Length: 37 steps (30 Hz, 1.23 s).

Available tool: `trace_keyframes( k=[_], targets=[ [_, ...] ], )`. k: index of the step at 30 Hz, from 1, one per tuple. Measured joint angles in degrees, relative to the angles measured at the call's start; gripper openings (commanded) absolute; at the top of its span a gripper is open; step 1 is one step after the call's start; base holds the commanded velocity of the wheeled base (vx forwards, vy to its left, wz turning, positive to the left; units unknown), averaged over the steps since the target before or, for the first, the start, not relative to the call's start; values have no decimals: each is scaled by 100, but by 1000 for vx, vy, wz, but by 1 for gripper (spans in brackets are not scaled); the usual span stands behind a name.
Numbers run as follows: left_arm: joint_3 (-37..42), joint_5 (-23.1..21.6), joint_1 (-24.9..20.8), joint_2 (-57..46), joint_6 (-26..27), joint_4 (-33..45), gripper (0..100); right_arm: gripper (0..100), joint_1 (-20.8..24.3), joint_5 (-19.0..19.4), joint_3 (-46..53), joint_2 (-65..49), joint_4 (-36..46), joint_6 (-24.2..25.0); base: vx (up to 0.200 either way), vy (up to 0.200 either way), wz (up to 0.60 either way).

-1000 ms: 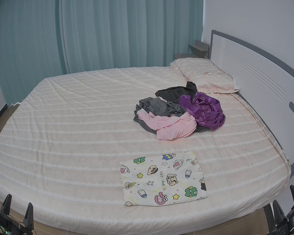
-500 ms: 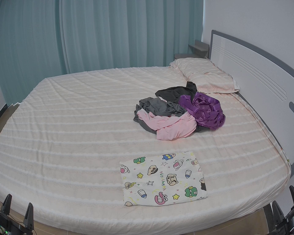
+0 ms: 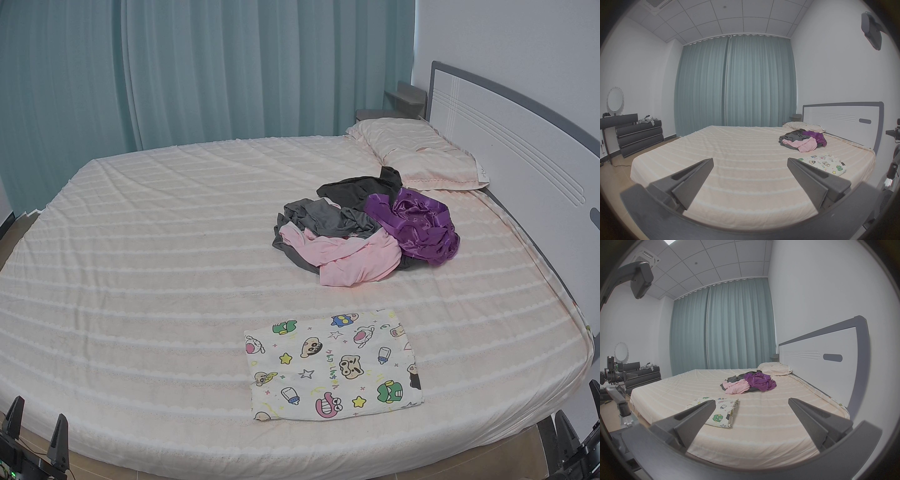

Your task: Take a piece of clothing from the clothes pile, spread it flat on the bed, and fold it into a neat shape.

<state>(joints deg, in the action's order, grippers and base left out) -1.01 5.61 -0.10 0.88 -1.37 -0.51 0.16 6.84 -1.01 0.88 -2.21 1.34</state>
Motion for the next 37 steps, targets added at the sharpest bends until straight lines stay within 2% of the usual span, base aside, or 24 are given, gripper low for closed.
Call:
trace_keyframes(
  k=[37],
  targets=[
    [0, 0, 0, 2, 0, 0, 100, 100, 0, 27, 0, 5, 11, 33, 0, 0, 0]
  ],
)
